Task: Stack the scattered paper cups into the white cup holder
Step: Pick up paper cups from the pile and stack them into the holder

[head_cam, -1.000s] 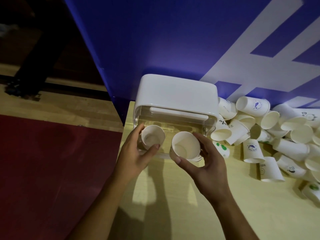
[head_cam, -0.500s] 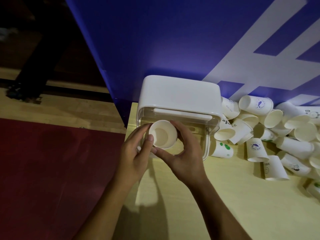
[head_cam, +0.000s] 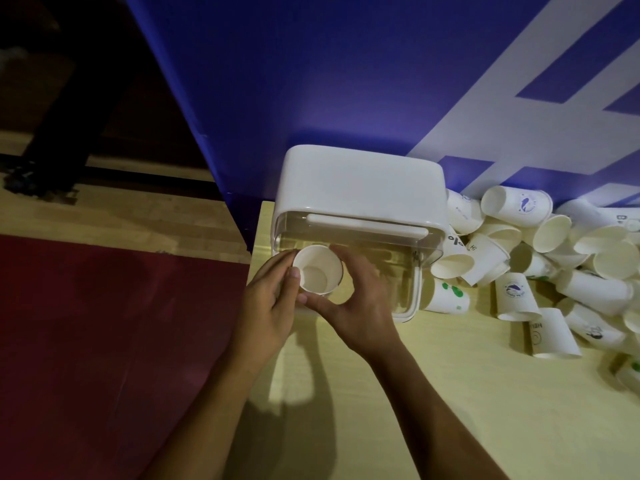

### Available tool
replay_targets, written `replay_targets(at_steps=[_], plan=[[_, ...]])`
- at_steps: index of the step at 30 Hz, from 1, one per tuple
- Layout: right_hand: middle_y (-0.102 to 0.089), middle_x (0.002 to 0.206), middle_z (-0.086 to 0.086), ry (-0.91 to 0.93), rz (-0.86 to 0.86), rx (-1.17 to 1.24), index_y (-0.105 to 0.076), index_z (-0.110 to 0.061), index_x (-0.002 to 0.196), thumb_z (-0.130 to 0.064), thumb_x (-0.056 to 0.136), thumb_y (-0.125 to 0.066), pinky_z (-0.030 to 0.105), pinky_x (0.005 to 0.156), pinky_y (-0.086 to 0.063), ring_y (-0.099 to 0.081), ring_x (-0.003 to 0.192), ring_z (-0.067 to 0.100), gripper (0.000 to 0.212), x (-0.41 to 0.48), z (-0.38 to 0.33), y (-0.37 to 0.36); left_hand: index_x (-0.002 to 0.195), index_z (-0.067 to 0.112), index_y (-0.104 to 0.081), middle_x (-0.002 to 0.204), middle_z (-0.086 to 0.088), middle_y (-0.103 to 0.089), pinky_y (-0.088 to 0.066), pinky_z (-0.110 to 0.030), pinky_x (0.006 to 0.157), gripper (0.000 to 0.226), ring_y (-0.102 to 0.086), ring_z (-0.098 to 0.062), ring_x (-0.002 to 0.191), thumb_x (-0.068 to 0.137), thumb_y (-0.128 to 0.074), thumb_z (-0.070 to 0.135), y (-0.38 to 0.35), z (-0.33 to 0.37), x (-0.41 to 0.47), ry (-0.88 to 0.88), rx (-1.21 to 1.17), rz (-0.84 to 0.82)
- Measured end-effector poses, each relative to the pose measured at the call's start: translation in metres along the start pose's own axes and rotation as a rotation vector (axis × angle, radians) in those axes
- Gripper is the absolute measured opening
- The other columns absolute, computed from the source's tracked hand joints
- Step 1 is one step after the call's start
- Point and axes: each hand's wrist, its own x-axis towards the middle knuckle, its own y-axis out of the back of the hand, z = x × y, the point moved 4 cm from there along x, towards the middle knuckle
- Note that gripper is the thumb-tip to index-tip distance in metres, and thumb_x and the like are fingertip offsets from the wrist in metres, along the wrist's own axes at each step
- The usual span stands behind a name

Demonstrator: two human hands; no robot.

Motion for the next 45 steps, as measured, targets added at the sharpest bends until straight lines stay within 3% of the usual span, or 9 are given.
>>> replay_targets(at_steps=[10,14,19,23,26,31,34,37,45], plan=[[-0.06,0.139,-0.012,-0.065,-0.101,-0.038,-0.055,-0.025,0.143,-0.063,0.072,-0.086,0.028,0.105,-0.048,-0.054,0.129,0.004,0.086,0.006,0.019,-0.011,0.145,0.019,-0.059,0.135,0.012,-0.065,-0.049,-0.014,0.099,0.039,-0.059,0.007,0.122,0.108,-0.053,0.023,-0.002,-0.018,0.0,0.054,0.085,0.005],[-0.052,0.152,-0.007,-0.117,-0.121,-0.05,-0.042,-0.026,0.154,-0.062,0.071,-0.086,0.024,0.108,-0.04,-0.046,0.136,0.004,0.101,-0.002,0.017,-0.003,0.146,0.027,-0.058,0.137,0.014,-0.062,-0.046,-0.003,0.09,0.041,-0.054,0.015,0.121,0.105,-0.055,0.033,0.001,-0.007,-0.009,0.112,0.111,0.029],[-0.057,0.147,-0.011,-0.147,-0.044,-0.076,-0.052,-0.025,0.148,-0.058,0.08,-0.082,0.01,0.107,-0.036,-0.05,0.134,0.001,0.081,-0.042,0.041,0.048,0.127,0.008,-0.066,0.126,0.004,-0.066,-0.038,-0.007,0.098,0.037,-0.054,0.012,0.118,0.098,-0.057,0.03,-0.011,0.053,-0.044,-0.182,0.214,0.18],[-0.066,0.132,-0.015,-0.222,0.081,-0.073,-0.063,-0.025,0.136,-0.05,0.084,-0.083,0.009,0.102,-0.041,-0.057,0.122,-0.008,0.061,-0.083,0.079,0.112,0.127,0.016,-0.065,0.126,0.012,-0.064,-0.042,-0.01,0.098,0.036,-0.054,0.01,0.119,0.098,-0.055,0.034,-0.087,0.092,-0.044,-0.341,0.188,-0.086],[-0.066,0.124,-0.02,-0.321,0.179,-0.056,-0.066,-0.028,0.13,-0.046,0.081,-0.085,0.004,0.096,-0.041,-0.054,0.115,-0.018,0.056,-0.108,0.114,0.164,0.135,0.029,-0.061,0.137,0.017,-0.06,-0.052,-0.022,0.096,0.04,-0.058,0.0,0.123,0.097,-0.056,0.041,-0.17,0.103,-0.037,-0.314,0.24,-0.348],[-0.066,0.114,-0.024,-0.405,0.258,-0.118,-0.068,-0.029,0.126,-0.038,0.087,-0.081,0.004,0.089,-0.043,-0.06,0.109,-0.01,0.042,-0.149,0.169,0.246,0.151,0.028,-0.049,0.156,0.008,-0.047,-0.047,-0.033,0.109,0.059,-0.048,-0.015,0.139,0.095,-0.068,0.031,-0.311,0.112,-0.031,-0.525,0.572,-0.697],[-0.067,0.109,-0.023,-0.442,0.336,-0.136,-0.069,-0.029,0.12,-0.024,0.087,-0.083,0.007,0.083,-0.047,-0.062,0.102,-0.006,0.036,-0.177,0.197,0.294,0.156,0.029,-0.038,0.164,0.006,-0.034,-0.029,-0.04,0.124,0.067,-0.029,-0.018,0.152,0.096,-0.065,0.018,-0.381,0.106,-0.024,-0.679,0.796,-0.905],[-0.07,0.105,-0.018,-0.488,0.396,-0.148,-0.073,-0.021,0.115,-0.019,0.087,-0.082,0.009,0.078,-0.048,-0.064,0.098,-0.003,0.029,-0.2,0.223,0.337,0.158,0.03,-0.035,0.167,0.003,-0.033,-0.02,-0.043,0.127,0.08,-0.027,-0.024,0.154,0.09,-0.069,0.002,-0.425,0.092,-0.023,-0.983,0.974,-0.975],[-0.066,0.101,-0.022,-0.48,0.431,-0.108,-0.068,-0.033,0.111,-0.017,0.089,-0.081,0.016,0.074,-0.048,-0.062,0.097,-0.004,0.03,-0.209,0.256,0.394,0.129,0.021,-0.062,0.134,-0.004,-0.065,-0.042,-0.043,0.116,0.066,-0.06,-0.028,0.128,0.069,-0.091,0.013,-0.472,0.085,-0.037,-1.358,0.981,-0.885]])
